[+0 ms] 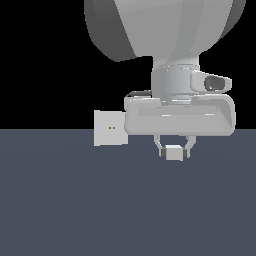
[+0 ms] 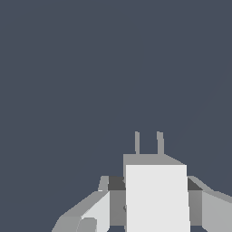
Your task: Plug the charger into the wall socket.
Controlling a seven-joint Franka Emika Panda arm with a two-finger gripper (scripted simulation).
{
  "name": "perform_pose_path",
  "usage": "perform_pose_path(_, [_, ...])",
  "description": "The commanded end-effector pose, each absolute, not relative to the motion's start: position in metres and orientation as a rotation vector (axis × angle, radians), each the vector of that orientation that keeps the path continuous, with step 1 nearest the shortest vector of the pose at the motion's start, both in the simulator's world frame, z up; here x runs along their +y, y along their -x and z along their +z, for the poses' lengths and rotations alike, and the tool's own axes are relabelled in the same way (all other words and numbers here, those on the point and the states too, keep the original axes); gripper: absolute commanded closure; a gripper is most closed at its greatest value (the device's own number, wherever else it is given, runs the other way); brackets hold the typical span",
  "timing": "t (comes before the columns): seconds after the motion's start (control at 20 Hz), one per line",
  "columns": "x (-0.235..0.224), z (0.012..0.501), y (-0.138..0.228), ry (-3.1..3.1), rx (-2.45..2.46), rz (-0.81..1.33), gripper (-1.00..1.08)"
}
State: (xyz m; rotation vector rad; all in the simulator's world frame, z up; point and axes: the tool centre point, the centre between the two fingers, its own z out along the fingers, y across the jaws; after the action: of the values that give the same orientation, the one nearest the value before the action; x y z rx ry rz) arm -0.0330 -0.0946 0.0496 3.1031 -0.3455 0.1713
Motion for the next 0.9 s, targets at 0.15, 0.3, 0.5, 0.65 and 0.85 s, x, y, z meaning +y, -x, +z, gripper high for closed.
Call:
perform_pose_path(0.15, [-0.048, 0.072, 0.005, -3.135, 0.028, 0.174, 1.08])
perform_pose_path(0.3, [-0.025, 0.081, -0.004, -3.135, 0.194, 0.174, 1.08])
perform_pose_path(0.5, [-0.001, 0.091, -0.009, -3.127, 0.363, 0.173, 1.08])
perform_pose_path(0.65, [0.012, 0.096, -0.011, -3.119, 0.452, 0.172, 1.08])
perform_pose_path(0.85, [0.023, 0.100, -0.012, -3.111, 0.520, 0.171, 1.08])
